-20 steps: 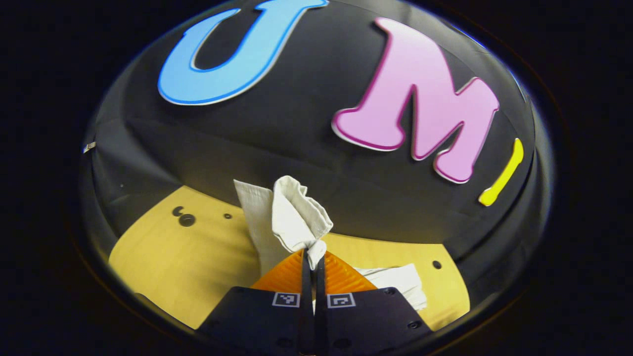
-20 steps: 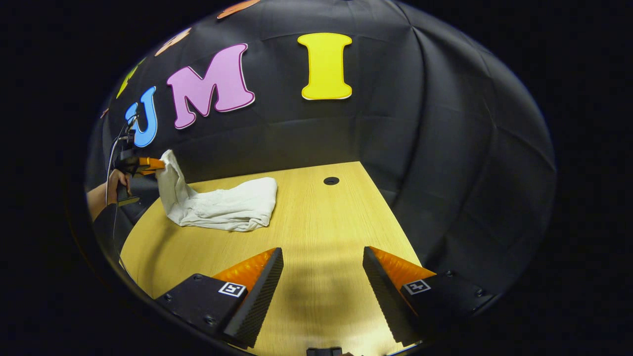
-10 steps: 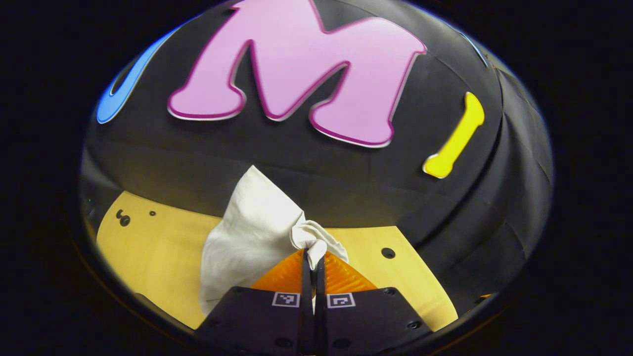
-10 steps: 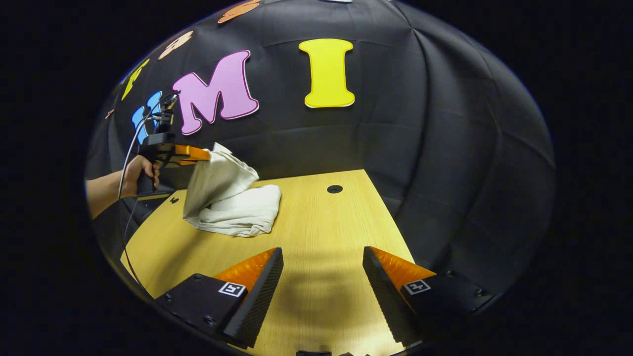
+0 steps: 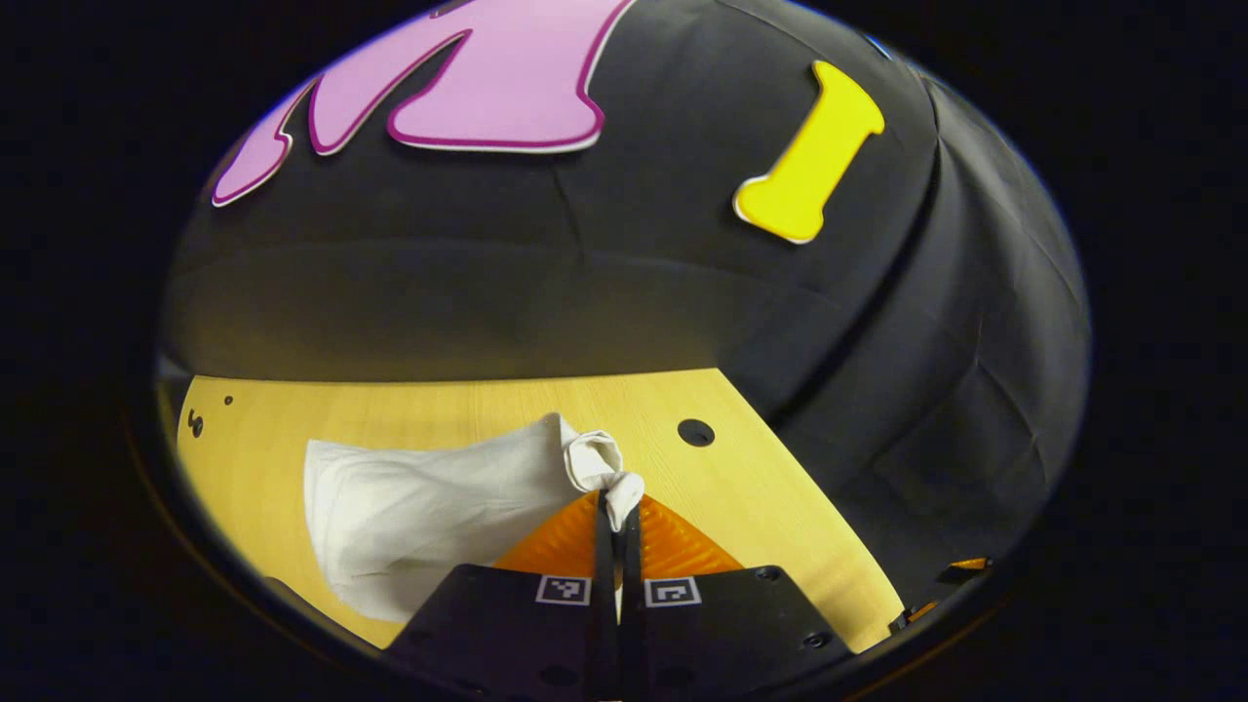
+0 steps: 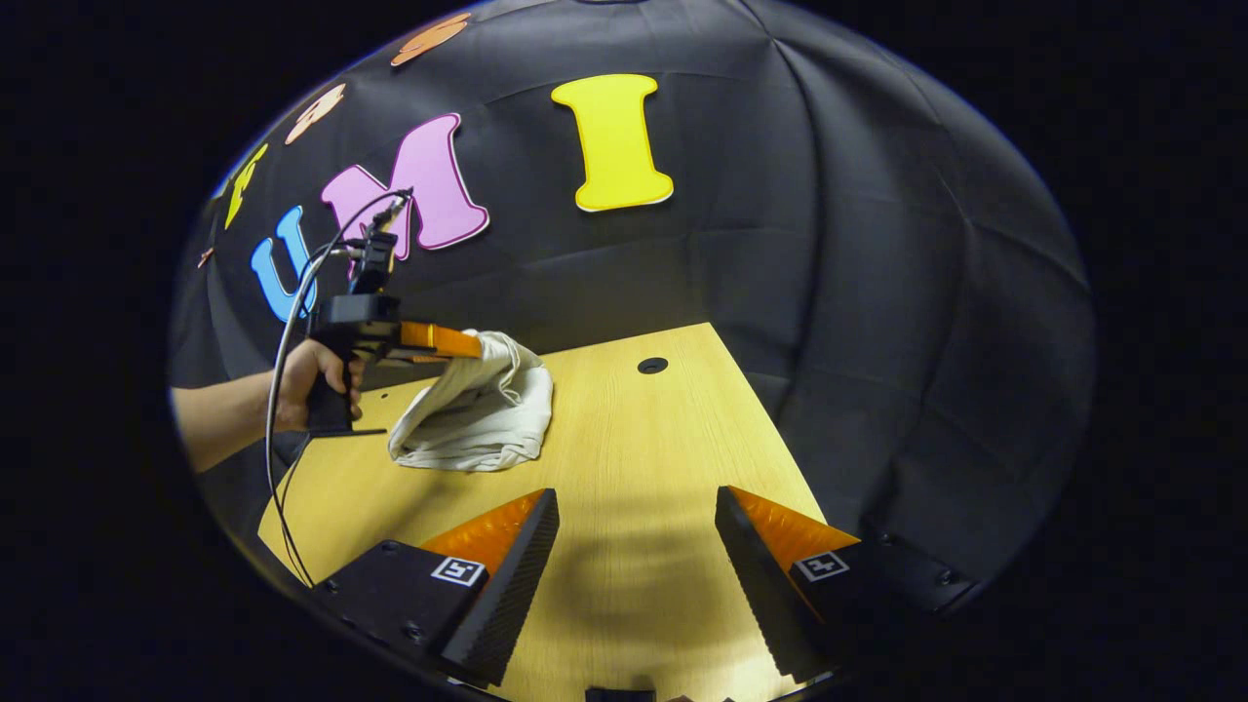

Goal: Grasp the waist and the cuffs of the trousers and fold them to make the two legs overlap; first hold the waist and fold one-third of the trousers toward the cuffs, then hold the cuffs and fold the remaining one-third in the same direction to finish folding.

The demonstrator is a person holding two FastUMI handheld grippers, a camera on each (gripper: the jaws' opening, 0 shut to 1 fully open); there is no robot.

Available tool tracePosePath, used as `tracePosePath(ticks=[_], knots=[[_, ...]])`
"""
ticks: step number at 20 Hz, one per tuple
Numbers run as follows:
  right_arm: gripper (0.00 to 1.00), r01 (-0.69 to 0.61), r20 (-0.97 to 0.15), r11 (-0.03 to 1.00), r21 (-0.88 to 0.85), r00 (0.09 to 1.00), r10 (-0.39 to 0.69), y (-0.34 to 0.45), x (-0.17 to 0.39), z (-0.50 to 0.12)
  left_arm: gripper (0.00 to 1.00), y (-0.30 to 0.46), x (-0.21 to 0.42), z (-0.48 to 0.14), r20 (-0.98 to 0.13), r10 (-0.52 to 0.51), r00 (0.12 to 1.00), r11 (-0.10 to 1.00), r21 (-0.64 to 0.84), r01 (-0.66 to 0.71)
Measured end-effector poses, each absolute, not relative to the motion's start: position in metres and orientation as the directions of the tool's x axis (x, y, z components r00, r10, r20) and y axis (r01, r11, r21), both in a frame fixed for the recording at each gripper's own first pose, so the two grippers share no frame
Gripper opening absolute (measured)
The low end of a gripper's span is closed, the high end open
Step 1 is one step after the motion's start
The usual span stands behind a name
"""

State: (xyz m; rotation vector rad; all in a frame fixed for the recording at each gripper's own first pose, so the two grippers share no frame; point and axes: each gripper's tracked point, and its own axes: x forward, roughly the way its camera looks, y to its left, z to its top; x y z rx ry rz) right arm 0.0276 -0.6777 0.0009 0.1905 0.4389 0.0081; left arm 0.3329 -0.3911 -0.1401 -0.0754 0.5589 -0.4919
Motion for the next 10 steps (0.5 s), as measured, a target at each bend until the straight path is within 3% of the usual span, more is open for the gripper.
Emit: tracePosePath(ticks=[3,5,9,10], knots=[[0.99,0.024,-0.424,0.983,0.181,0.904,0.055,-0.676,0.026,-0.003,0.08,-0.398,0.327,-0.162,-0.551,-0.448,0.704,0.886,-0.170,0.431],[0.99,0.014,-0.424,0.984,0.180,0.903,0.065,-0.673,0.027,-0.004,0.21,-0.402,0.318,-0.171,-0.569,-0.445,0.692,0.884,-0.156,0.441],[0.99,-0.008,-0.417,0.985,0.173,0.905,0.081,-0.667,0.022,0.001,0.86,-0.382,0.296,-0.166,-0.580,-0.411,0.703,0.899,-0.130,0.418],[0.99,-0.011,-0.411,0.987,0.161,0.908,0.077,-0.667,0.020,0.005,0.83,-0.371,0.292,-0.161,-0.572,-0.390,0.722,0.909,-0.112,0.402]])
